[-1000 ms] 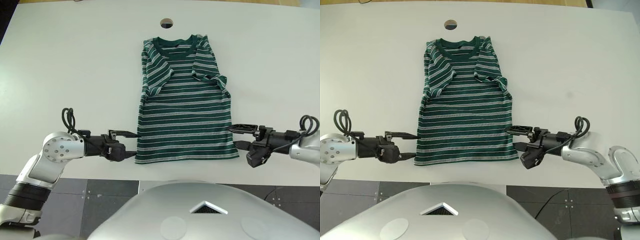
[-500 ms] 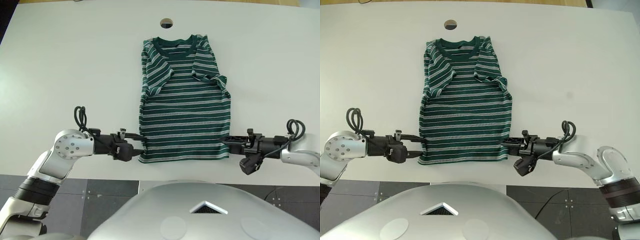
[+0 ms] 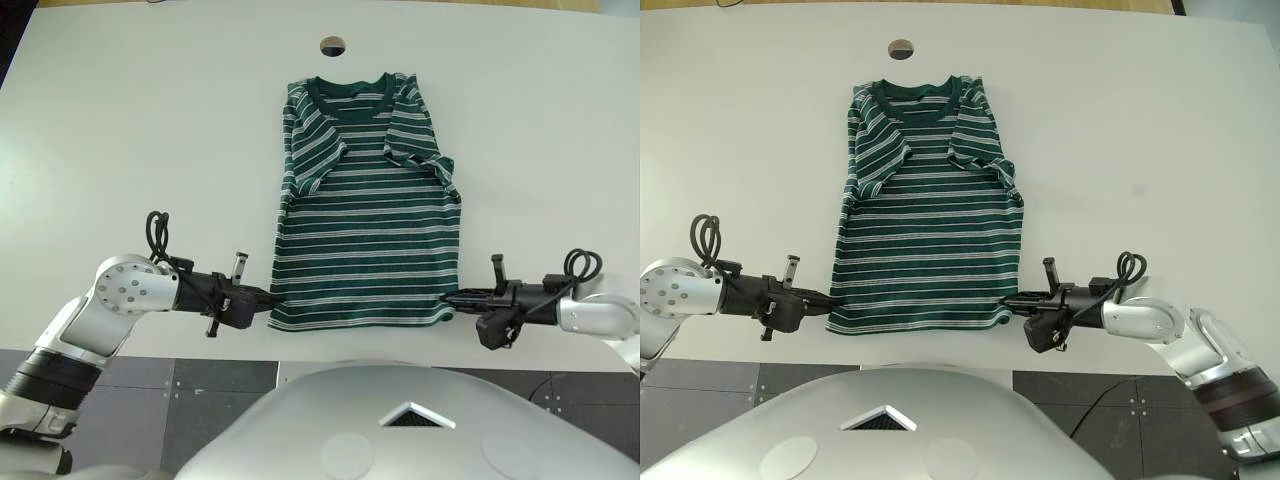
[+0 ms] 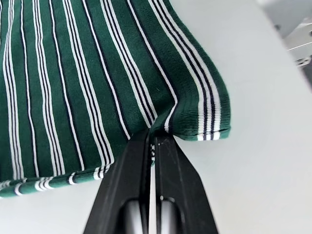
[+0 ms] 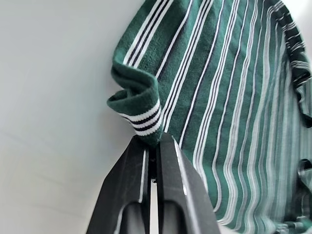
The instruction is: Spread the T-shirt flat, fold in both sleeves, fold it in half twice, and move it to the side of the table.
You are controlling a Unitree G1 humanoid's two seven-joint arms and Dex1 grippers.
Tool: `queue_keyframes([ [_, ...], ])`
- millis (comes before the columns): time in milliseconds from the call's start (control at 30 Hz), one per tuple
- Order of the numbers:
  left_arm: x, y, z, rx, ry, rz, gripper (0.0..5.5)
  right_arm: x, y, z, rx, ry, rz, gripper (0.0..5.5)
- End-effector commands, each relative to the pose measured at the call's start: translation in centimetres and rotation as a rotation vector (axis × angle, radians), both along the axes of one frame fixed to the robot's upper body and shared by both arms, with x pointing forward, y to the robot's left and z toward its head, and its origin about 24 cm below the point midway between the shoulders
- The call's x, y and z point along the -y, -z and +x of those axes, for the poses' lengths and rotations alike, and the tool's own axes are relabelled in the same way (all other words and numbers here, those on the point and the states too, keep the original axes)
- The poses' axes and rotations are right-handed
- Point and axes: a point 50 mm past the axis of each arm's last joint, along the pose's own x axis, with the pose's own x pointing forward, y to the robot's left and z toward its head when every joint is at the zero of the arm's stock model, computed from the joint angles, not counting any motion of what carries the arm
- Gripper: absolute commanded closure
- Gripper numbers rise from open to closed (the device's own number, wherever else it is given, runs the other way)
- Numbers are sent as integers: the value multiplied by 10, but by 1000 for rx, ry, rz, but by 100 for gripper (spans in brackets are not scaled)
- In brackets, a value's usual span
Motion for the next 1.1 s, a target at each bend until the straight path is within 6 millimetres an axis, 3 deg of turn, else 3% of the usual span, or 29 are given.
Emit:
queue_keyframes([
  [33,-5,-4,-6,-38,-11,-21,537,-5,-1,-19,-179,14,0,540],
  [267,7,-15,-21,-66,-25,-178,537,0,-2,-31,-282,18,-62,540],
  [433,11,-31,-17,-40,-52,-271,537,2,-12,-16,-242,92,5,540],
  [633,12,-41,28,136,-238,-308,537,9,-44,37,-69,329,246,540],
  [733,17,-40,47,164,-318,-310,537,9,-57,56,-65,438,379,540],
  [1100,18,-37,122,141,-727,-318,537,7,-60,99,-59,689,464,540],
])
